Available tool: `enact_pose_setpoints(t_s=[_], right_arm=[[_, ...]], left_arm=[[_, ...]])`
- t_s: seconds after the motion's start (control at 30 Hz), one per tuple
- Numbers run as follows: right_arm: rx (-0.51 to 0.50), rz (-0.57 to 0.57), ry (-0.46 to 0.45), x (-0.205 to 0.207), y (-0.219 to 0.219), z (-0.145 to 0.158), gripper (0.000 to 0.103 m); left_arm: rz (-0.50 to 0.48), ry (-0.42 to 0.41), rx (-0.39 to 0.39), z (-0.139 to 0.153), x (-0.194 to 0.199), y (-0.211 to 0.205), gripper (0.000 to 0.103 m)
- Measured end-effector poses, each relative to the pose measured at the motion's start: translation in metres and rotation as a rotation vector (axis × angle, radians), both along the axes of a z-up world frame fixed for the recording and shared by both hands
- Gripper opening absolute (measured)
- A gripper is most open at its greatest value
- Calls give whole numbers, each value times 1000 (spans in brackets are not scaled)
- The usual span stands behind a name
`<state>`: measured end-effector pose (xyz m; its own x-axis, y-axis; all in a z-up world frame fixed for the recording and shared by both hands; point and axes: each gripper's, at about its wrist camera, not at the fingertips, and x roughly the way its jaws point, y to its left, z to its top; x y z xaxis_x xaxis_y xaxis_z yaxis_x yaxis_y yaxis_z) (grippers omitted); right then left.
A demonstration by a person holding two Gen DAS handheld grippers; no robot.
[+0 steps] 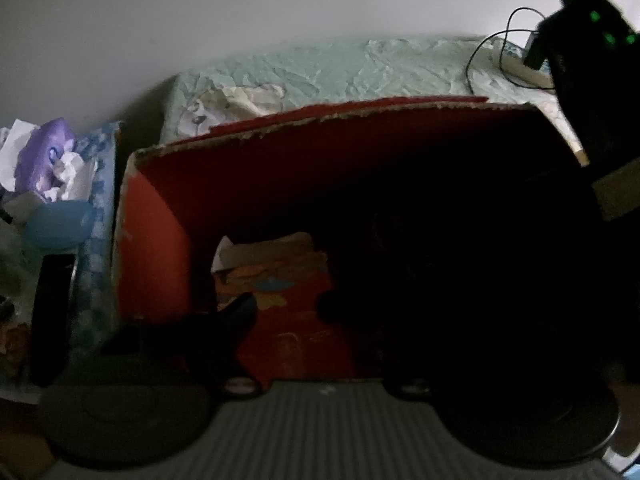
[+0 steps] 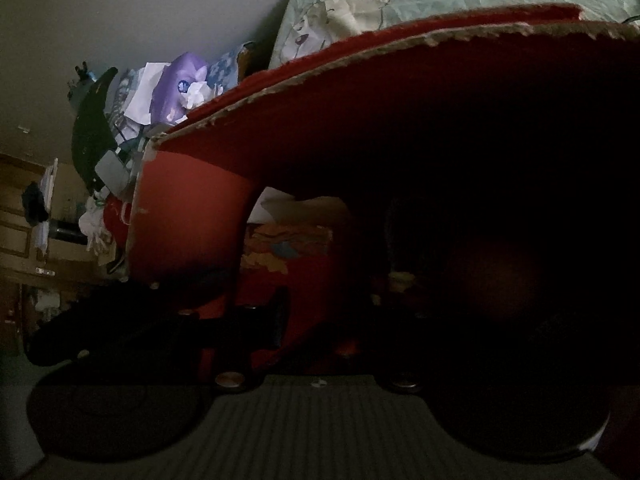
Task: Organize objects
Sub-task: 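Lower the carton into the red box with the right gripper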
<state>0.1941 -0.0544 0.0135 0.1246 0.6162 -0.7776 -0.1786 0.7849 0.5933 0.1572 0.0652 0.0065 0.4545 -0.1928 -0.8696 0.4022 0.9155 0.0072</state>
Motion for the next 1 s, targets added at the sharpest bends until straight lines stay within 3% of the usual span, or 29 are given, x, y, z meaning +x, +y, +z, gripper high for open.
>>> enact_pose_setpoints(t_s=[0.37, 0.53, 1.0], right_arm=[[34, -74, 16, 2, -9, -3, 29], [51, -90, 25, 2, -13, -5, 29], [46, -86, -6, 0, -13, 0, 29]], left_arm=[[30, 48, 64, -20, 5, -13, 78], [58, 64, 43, -21, 7, -8, 79], [92, 74, 75, -22, 5, -10, 81]])
